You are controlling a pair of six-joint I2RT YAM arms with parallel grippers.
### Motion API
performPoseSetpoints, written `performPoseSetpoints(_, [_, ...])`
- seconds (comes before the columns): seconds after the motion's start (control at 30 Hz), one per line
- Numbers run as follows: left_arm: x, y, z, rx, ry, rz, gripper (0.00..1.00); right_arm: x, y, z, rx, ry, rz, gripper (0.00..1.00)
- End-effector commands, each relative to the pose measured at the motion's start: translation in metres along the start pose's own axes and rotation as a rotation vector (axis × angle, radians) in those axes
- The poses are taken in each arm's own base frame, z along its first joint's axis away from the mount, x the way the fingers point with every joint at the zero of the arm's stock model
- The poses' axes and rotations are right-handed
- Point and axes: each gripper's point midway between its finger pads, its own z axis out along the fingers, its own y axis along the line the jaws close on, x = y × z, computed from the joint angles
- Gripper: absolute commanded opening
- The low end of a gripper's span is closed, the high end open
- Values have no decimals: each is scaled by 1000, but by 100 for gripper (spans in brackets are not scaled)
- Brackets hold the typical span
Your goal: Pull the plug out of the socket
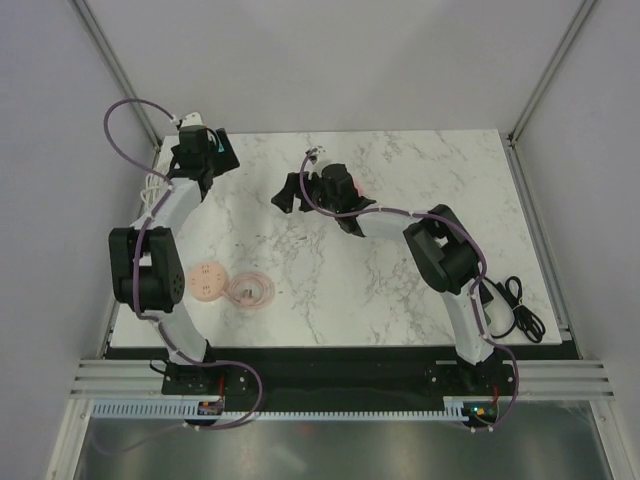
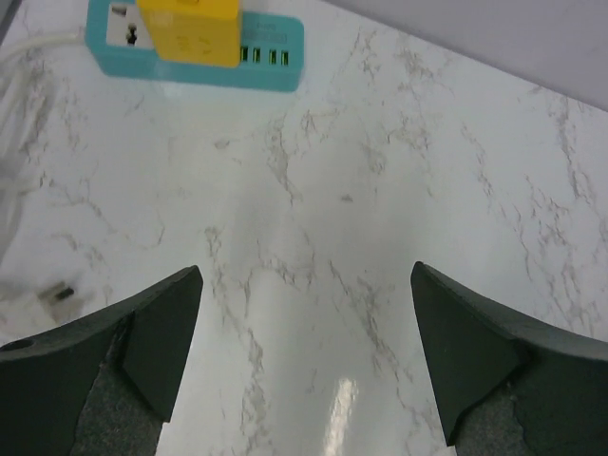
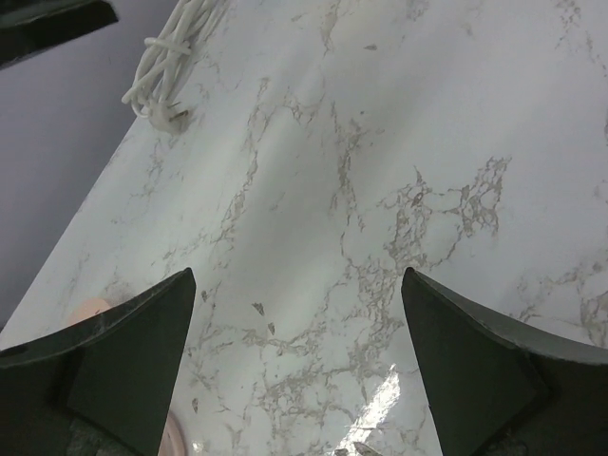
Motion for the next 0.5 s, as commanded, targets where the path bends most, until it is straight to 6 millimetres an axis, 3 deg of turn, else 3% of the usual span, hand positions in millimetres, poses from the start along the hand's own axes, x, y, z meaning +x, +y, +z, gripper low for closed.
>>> performPoseSetpoints(0.0, [-68, 3, 48, -56, -248, 134, 98, -31, 26, 3, -84, -57, -104, 98])
performPoseSetpoints(0.07, [-66, 6, 70, -74, -228, 161, 98, -35, 31, 2, -108, -58, -124, 98])
performPoseSetpoints(0.1, [-86, -2, 73, -68, -263, 155, 98, -36, 30, 2, -109, -61, -132, 98])
performPoseSetpoints(0.13, [-72, 20, 97, -101, -213, 151, 98, -39, 30, 3, -114, -75, -136, 98])
performPoseSetpoints(0.17, [-74, 19, 104, -90, -212, 152, 98, -36, 26, 5, -110, -73, -128, 98])
performPoseSetpoints(0.2, [-88, 17, 109, -85, -239, 153, 97, -37, 26, 6, -123, -74, -105, 98])
performPoseSetpoints(0.23, [-79, 24, 123, -103, -218, 174, 97, -37, 25, 7, -131, -73, -93, 98])
performPoseSetpoints(0.3, [-87, 31, 132, -133, -234, 193, 97, -35, 18, 8, -141, -69, -74, 98])
performPoseSetpoints(0.47, [-82, 48, 149, -85, -210, 229, 97, -38, 8, 4, -134, -78, -56, 98])
